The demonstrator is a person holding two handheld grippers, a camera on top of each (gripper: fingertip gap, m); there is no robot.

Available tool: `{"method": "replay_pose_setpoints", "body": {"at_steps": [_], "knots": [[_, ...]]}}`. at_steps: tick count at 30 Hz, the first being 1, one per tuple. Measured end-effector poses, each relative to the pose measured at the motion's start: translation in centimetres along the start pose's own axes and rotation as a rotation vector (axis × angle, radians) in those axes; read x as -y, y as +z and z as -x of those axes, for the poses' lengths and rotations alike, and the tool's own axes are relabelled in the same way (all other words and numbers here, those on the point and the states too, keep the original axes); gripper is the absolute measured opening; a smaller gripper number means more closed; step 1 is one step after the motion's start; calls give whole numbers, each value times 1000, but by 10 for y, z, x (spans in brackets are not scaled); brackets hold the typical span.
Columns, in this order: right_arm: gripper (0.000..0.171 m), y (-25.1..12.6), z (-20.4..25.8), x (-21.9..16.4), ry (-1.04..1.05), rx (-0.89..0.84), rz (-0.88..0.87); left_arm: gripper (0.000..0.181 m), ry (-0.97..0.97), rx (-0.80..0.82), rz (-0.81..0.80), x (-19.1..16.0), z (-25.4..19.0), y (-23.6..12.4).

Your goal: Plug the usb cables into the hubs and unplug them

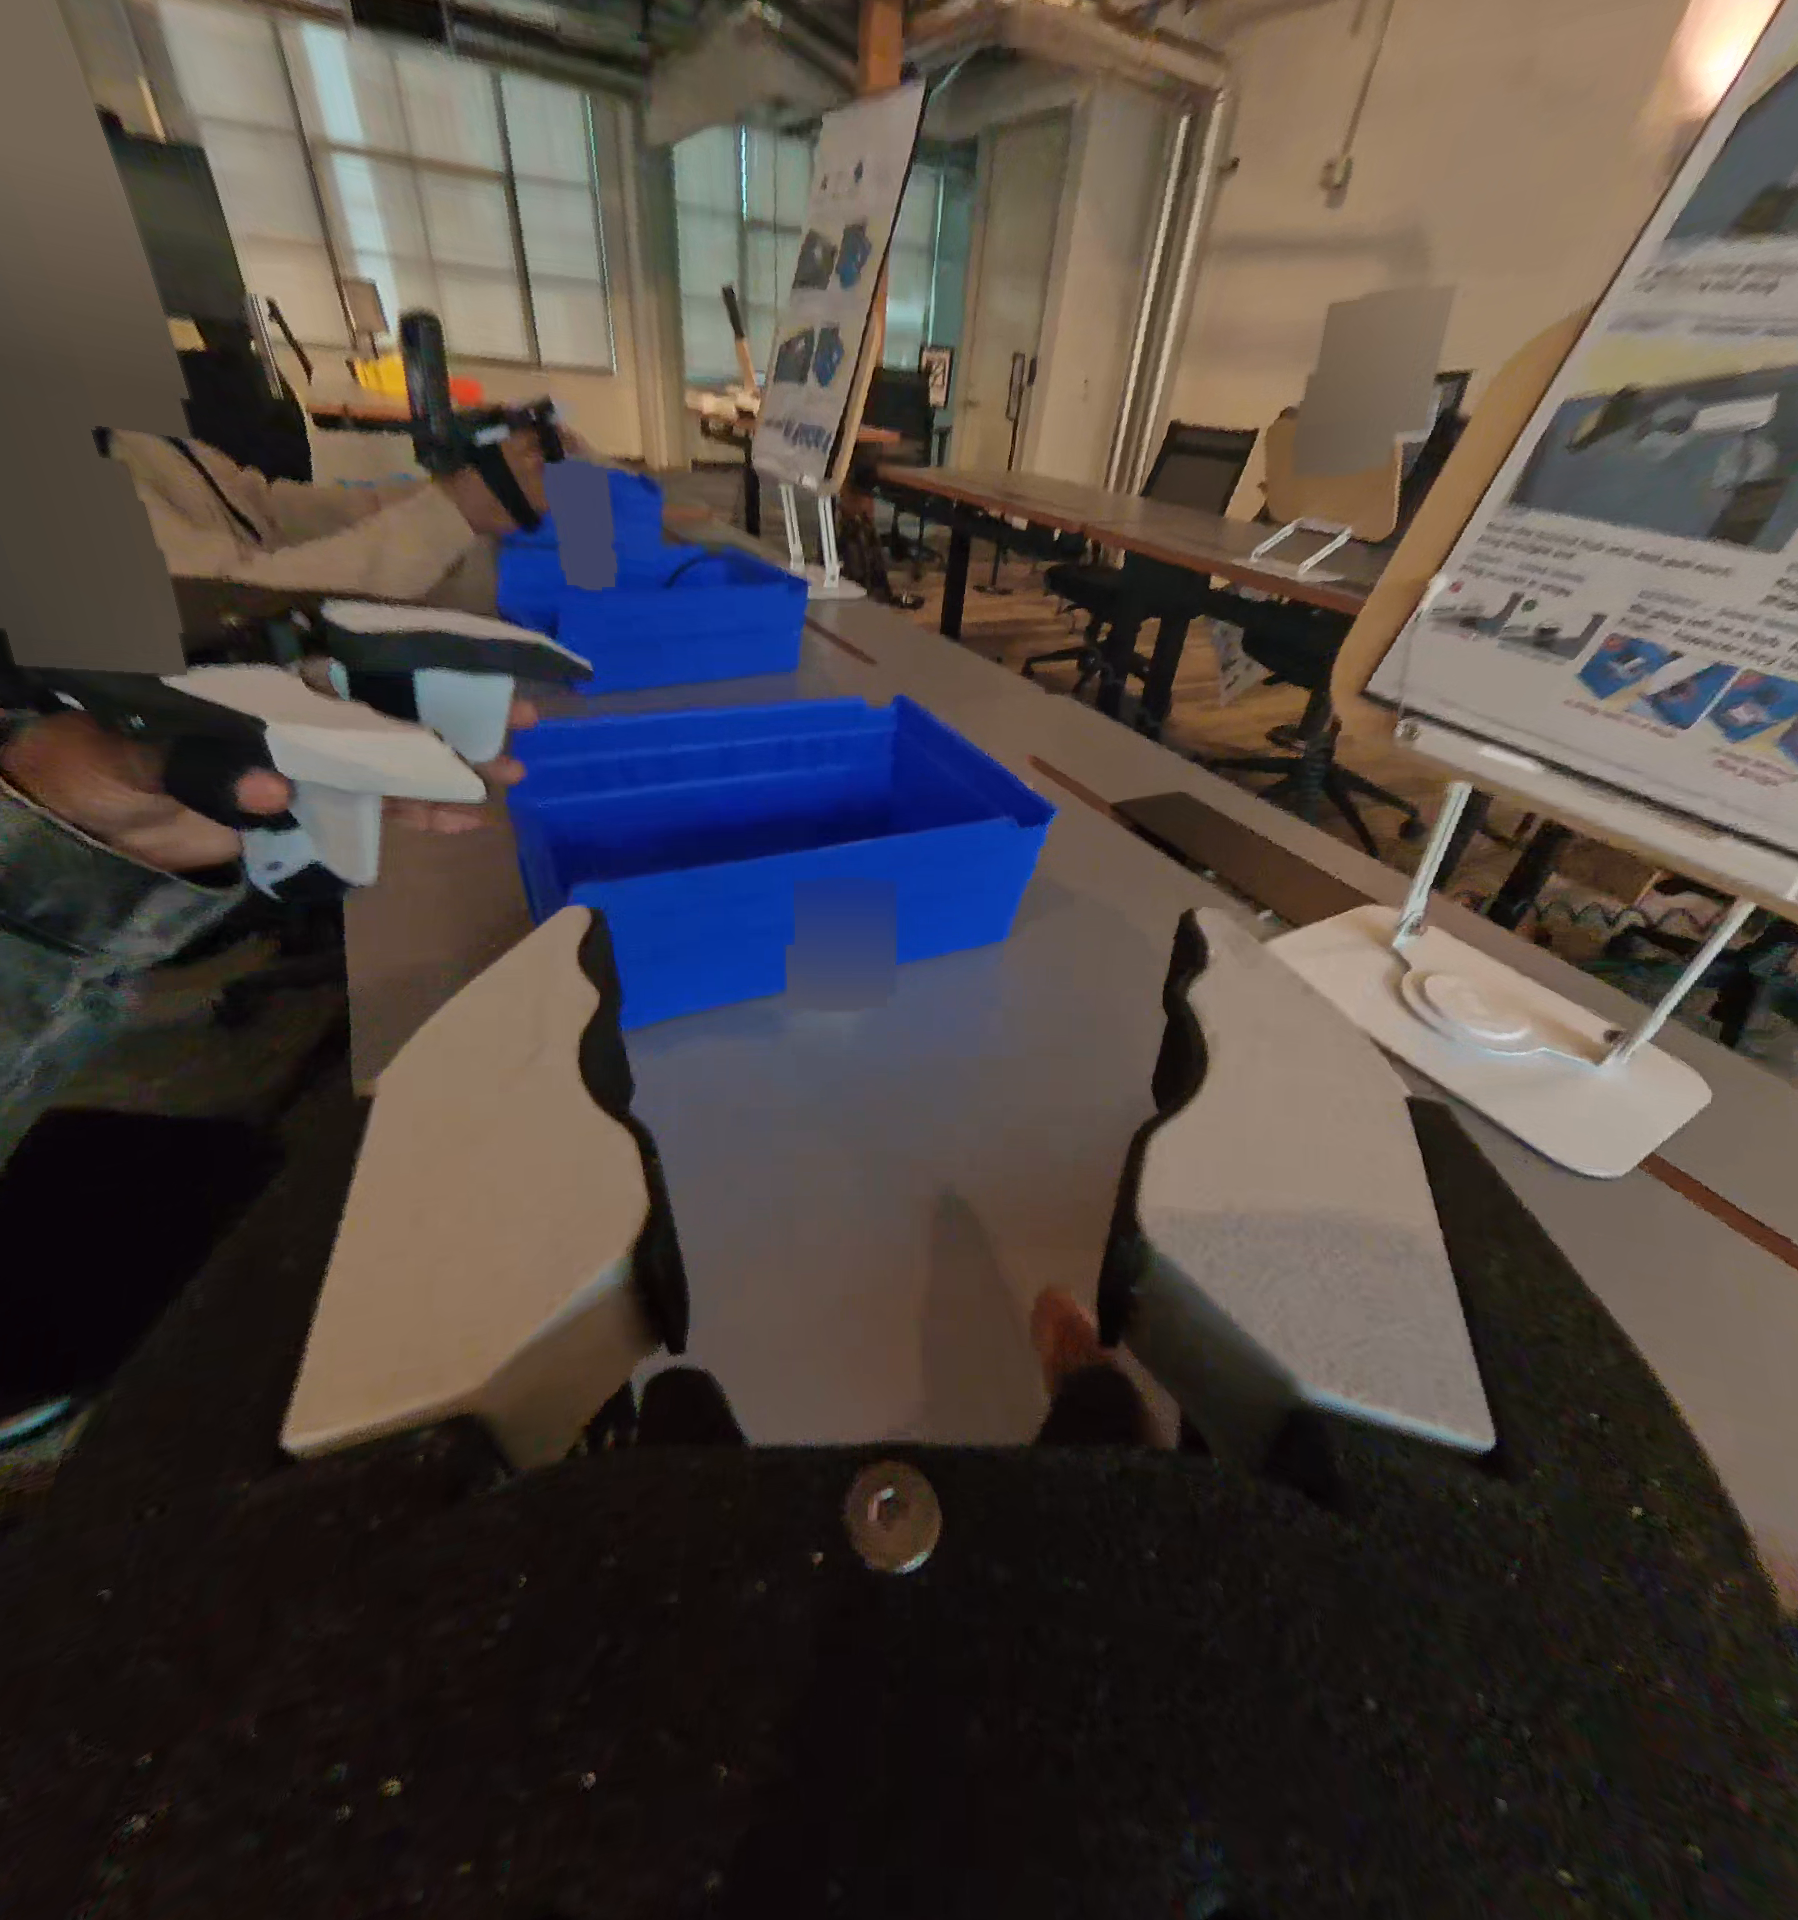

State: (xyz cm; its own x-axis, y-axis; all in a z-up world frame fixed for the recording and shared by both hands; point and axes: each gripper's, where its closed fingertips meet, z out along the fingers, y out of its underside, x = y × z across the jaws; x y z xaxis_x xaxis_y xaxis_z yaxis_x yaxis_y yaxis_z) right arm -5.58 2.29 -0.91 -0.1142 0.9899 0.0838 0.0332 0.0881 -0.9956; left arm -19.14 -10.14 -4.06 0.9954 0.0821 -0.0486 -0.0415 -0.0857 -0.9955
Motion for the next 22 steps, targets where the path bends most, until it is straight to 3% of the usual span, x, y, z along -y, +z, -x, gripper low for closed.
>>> {"method": "replay_pose_setpoints", "body": {"at_steps": [5, 10, 16, 22], "knots": [[105, 14, 2, -33, -26, -11, 134, 92, 7, 51, 10, 0, 6, -1], [112, 16, -16, -55, 16, -114, 214, 112, -36, 104, 88, -17, 16, 17], [116, 0, -39, -70, 74, -264, 251, 116, -77, 123, 110, -24, 24, 44], [116, -20, -54, -80, 99, -410, 272, 112, 2, 183, 205, -40, 30, 69]]}}
